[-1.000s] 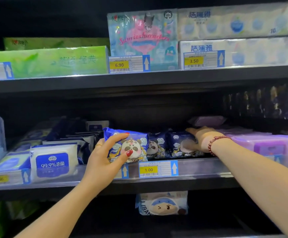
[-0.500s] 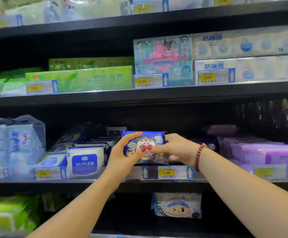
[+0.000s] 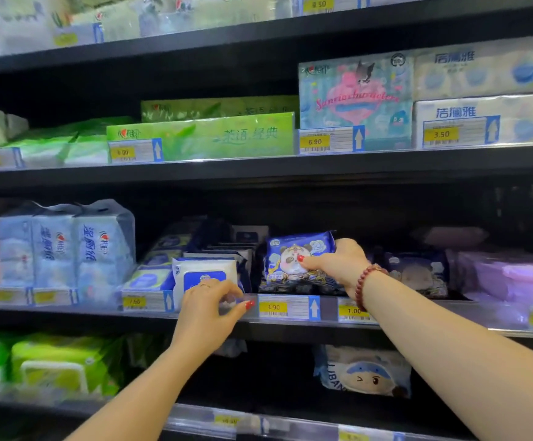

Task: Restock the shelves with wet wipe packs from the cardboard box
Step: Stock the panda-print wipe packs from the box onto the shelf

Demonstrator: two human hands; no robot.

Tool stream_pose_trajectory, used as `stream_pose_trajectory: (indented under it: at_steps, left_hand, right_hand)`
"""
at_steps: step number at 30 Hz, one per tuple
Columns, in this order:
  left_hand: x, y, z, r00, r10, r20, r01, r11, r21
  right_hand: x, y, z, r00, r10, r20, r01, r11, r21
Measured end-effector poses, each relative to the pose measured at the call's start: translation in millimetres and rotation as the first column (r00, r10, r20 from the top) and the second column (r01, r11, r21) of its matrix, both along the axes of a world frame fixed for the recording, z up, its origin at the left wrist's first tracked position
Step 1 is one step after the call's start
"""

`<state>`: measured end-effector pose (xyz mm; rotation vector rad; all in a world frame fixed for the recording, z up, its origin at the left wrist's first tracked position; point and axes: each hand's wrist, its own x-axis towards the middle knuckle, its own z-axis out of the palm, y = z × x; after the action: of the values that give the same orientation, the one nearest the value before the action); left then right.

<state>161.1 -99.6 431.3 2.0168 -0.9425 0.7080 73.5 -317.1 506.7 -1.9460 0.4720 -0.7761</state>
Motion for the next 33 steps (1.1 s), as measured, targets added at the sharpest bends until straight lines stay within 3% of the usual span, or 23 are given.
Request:
stream_pose_trajectory:
  at_steps: [7, 10, 15, 19, 23, 26, 28, 30, 33]
  left_hand:
    - [5.6, -4.7, -4.2, 1.0, -0.008, -0.004, 0.008, 0.996, -0.09]
    - [7.3, -6.0, -7.3, 1.0, -0.015, 0.025, 0.018, 0.994, -0.108]
    - [11.8, -7.9, -13.5, 0.997, -0.025, 0.072, 0.035, 0.988, -0.15]
    - [11.2, -8.4, -14.5, 0.997, -0.01, 0.079, 0.021, 0.99, -0.139]
    - [10.6, -8.0, -15.6, 0.997, -0.012, 0.08, 0.023, 0.989, -0.143]
    - [10.5, -8.7, -16.5, 0.997, -0.013, 0.08, 0.024, 0.988, -0.15]
    - [11.8, -9.4, -17.4, 0.997, -0.01, 0.082, 0.022, 0.989, -0.147]
    - [13.6, -10.1, -18.4, 0.996, -0.006, 0.092, 0.019, 0.989, -0.144]
    - [15.5, -11.0, -19.8, 0.995, -0.003, 0.1, 0.018, 0.989, -0.146]
  right_hand:
    - [22.8, 19.0, -9.1, 0.98, -0.035, -0.194, 0.001, 0.985, -0.172]
    - [24.2, 19.9, -3.7, 0.953, -0.164, -0.255, 0.071, 0.938, -0.339]
    - [29.4, 27.4, -5.2, 0.887, -0.359, -0.29, 0.111, 0.775, -0.622]
    - [31.5, 35.4, -6.4, 0.861, -0.432, -0.269, 0.106, 0.668, -0.737]
    - [23.8, 41.0, -3.7, 0.803, -0.589, -0.09, 0.191, 0.397, -0.898]
    - [25.3, 34.8, -0.9, 0.887, -0.461, 0.008, 0.142, 0.256, -0.956]
    - [27.3, 28.7, 1.6, 0.944, -0.311, -0.107, -0.039, 0.216, -0.976]
    - [30.7, 23.5, 4.3, 0.94, -0.239, -0.245, -0.199, 0.2, -0.959]
    - [35.7, 18.8, 6.9, 0.929, -0.209, -0.306, -0.277, 0.157, -0.948]
